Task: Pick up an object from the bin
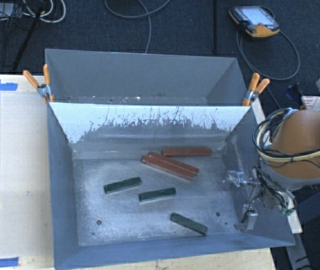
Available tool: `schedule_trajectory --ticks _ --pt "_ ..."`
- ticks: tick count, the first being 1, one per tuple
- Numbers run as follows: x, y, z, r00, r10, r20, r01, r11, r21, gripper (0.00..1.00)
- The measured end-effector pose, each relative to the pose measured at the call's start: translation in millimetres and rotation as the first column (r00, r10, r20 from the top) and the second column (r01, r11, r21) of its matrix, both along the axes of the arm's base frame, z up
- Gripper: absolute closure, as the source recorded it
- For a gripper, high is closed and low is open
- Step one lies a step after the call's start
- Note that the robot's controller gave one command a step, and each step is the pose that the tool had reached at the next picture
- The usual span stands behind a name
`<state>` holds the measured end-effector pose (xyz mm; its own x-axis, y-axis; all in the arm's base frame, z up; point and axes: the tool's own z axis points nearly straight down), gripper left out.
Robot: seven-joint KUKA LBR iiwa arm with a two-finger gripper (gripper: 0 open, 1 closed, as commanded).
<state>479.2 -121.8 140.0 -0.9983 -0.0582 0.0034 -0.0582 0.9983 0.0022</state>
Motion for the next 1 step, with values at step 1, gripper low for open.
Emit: schedule_trajectory --ticks 1 --pt "12.2 29.5 -10.3 0.994 0.113 0.001 -0.113 0.994 -0.003 0.00"
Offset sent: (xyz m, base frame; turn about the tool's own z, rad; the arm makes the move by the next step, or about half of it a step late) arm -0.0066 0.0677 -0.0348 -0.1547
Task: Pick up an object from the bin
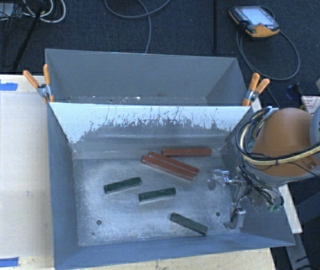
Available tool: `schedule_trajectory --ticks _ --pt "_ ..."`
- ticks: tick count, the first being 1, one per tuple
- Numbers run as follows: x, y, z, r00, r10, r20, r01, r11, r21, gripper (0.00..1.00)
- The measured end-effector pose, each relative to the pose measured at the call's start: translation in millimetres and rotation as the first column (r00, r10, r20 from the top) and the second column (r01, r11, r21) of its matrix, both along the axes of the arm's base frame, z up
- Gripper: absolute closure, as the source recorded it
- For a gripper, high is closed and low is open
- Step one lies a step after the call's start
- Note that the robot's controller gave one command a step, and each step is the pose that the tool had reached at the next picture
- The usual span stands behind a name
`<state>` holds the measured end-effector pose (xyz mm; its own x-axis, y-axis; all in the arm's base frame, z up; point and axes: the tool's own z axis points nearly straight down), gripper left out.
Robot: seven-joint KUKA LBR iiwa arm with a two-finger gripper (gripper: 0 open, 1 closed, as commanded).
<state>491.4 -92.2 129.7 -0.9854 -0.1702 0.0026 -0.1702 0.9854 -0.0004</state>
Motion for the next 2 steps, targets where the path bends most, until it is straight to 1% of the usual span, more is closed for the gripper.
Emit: schedule_trajectory --ticks 1,2 --pt "-18.3 38 -24 0.999 0.041 0.002 -0.041 0.999 0.002 0.00" --pt "-10.5 39 -50 0.989 0.148 0.010 -0.148 0.989 0.000 0.00"
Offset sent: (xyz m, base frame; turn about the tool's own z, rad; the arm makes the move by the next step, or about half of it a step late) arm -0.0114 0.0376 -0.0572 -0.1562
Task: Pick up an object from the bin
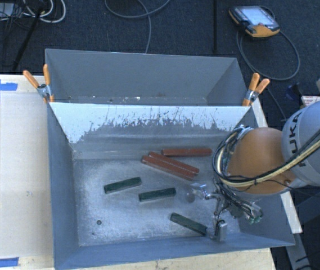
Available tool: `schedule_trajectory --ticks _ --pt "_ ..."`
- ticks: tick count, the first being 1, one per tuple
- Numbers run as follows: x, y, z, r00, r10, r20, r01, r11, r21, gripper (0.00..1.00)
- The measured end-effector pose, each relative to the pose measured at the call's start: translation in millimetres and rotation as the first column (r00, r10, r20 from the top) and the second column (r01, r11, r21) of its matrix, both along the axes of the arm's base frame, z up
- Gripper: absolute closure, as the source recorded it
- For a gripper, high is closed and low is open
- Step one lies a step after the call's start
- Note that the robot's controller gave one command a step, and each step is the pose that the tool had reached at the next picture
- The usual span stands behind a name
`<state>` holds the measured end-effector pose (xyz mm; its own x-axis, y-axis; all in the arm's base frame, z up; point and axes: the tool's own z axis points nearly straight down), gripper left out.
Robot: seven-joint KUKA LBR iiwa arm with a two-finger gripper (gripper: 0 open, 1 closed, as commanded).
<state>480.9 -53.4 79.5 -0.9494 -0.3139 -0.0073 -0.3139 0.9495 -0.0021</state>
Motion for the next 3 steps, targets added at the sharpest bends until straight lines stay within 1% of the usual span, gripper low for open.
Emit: schedule_trajectory --ticks 1,2,3 --pt "-1.4 41.7 -7.4 0.992 -0.127 -0.004 0.127 0.992 -0.001 1.00" --pt "0.5 42.8 -8.2 0.992 -0.124 0.005 0.124 0.992 0.002 0.00" --pt "-2.6 42.5 -9.6 0.993 -0.122 -0.006 0.122 0.993 0.000 1.00"
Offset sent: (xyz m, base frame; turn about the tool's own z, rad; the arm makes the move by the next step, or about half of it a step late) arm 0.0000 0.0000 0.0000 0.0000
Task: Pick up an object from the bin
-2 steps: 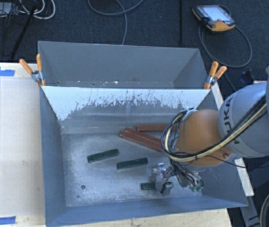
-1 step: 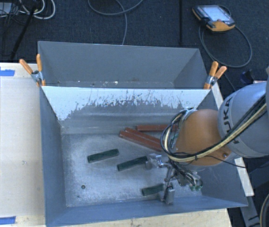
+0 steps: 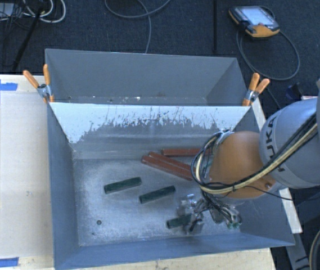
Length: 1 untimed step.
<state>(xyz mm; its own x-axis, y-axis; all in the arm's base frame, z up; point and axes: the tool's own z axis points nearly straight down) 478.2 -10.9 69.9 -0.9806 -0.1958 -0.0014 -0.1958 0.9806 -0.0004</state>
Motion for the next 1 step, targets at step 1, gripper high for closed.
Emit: schedule_trajectory --ticks 1 --pt "0.1 0.0 0.0 1.000 0.000 0.000 0.000 1.000 0.000 1.00"
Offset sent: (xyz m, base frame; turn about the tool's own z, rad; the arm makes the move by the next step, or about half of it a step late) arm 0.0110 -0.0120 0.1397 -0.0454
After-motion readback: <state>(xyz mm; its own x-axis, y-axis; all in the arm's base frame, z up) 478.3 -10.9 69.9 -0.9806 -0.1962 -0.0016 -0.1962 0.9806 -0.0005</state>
